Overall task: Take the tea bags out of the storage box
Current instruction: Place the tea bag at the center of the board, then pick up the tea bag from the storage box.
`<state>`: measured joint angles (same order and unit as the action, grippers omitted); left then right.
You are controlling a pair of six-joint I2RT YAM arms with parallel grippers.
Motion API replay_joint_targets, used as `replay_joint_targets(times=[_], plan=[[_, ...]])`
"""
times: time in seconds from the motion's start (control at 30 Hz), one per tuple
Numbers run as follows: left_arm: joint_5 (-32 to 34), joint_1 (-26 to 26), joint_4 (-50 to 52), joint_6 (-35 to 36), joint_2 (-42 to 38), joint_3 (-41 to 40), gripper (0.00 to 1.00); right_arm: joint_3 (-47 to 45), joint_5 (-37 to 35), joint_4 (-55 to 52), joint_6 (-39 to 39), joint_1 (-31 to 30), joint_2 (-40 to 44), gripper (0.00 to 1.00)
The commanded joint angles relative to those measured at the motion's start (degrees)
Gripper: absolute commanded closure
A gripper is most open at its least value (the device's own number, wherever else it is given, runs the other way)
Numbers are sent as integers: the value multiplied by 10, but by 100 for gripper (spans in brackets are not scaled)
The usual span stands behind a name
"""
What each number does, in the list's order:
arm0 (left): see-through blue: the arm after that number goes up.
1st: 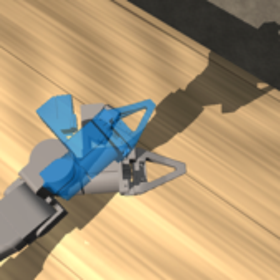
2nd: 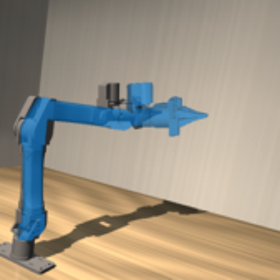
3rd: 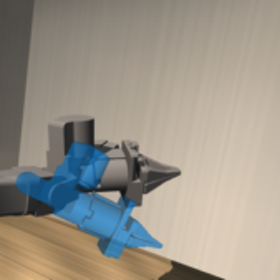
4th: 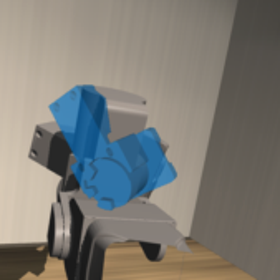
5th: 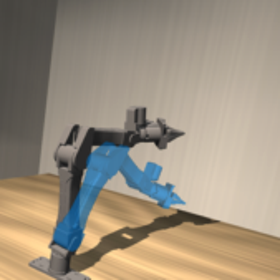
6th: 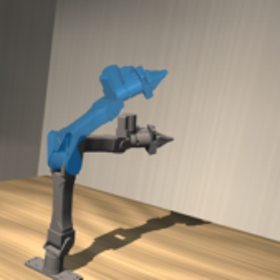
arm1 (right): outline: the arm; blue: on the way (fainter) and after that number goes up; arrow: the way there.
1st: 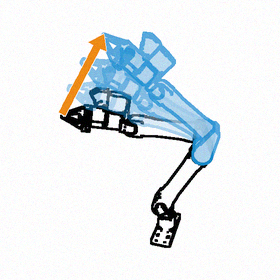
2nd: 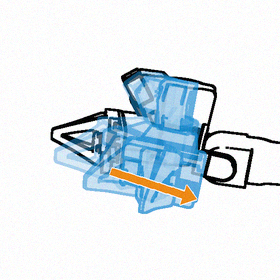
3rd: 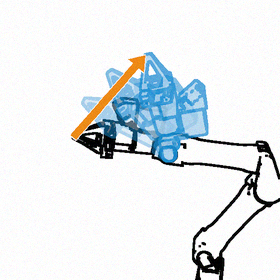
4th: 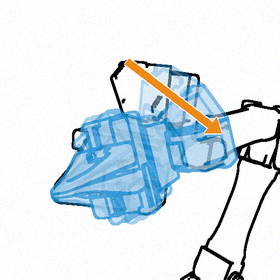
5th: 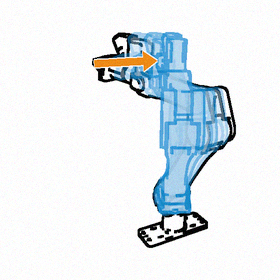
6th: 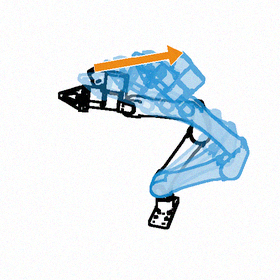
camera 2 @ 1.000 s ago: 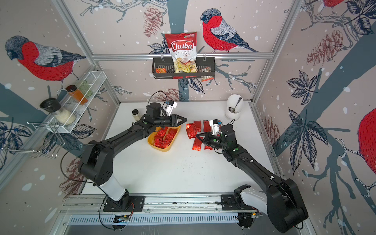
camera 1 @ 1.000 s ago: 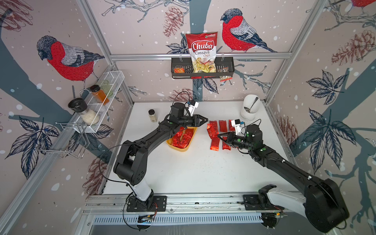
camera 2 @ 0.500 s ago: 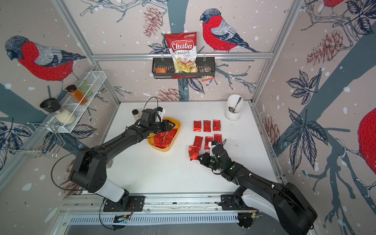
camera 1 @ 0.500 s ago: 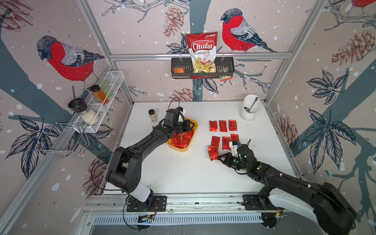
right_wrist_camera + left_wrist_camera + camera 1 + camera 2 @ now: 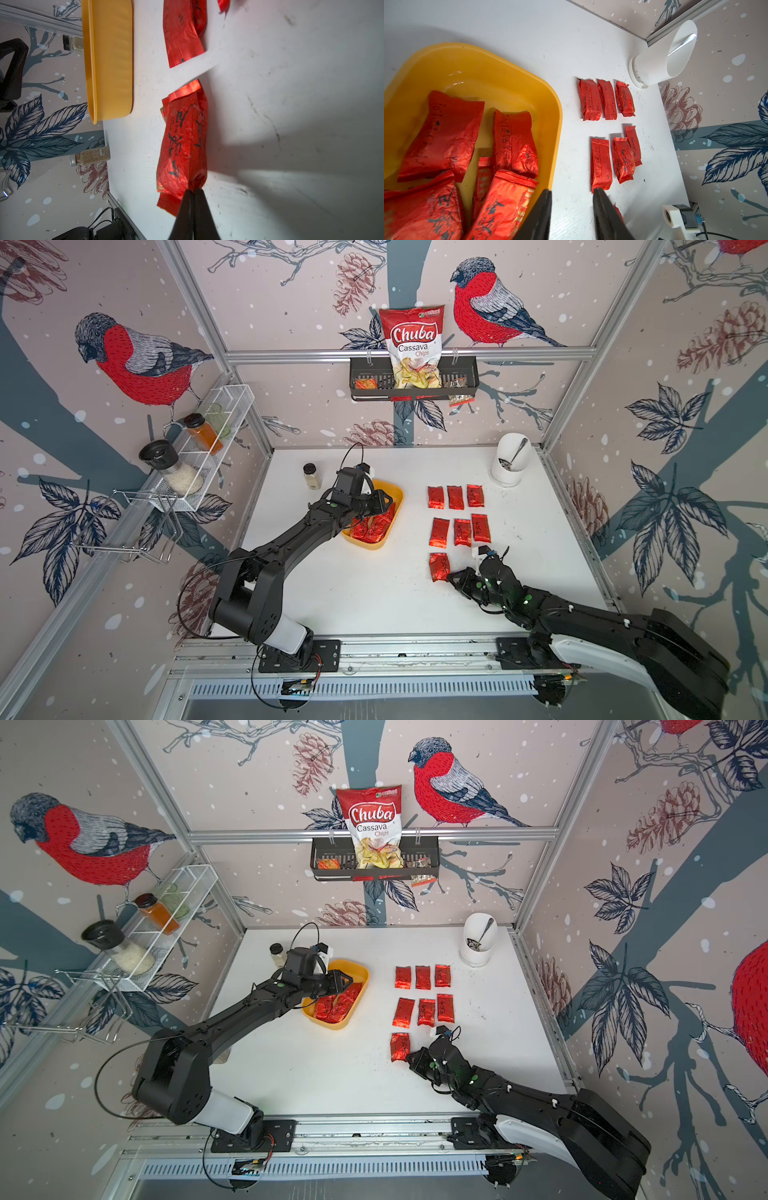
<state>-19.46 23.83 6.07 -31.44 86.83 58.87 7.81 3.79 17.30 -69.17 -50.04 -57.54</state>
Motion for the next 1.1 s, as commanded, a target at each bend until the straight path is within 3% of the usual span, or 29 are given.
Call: replay_joint_targets(times=[0.0,0.23,0.3,0.7,0.87,1.07], plan=[[11,0,6,12,-5,0,62,-2,-23,18,-21,-9,-5,86],[63,-1,59,42,9,19,61,6,-46,-61,-22,-16,53,40],[74,-2,70,48,17,24,60,15,-51,-96,-16,-16,72,34],[143,3,145,140,111,76,54,157,-129,-289,102,0,135,19],[186,37,152,143,124,63,52,203,-95,-286,158,53,119,16],[185,52,129,133,119,19,51,226,-24,-253,198,122,88,16]])
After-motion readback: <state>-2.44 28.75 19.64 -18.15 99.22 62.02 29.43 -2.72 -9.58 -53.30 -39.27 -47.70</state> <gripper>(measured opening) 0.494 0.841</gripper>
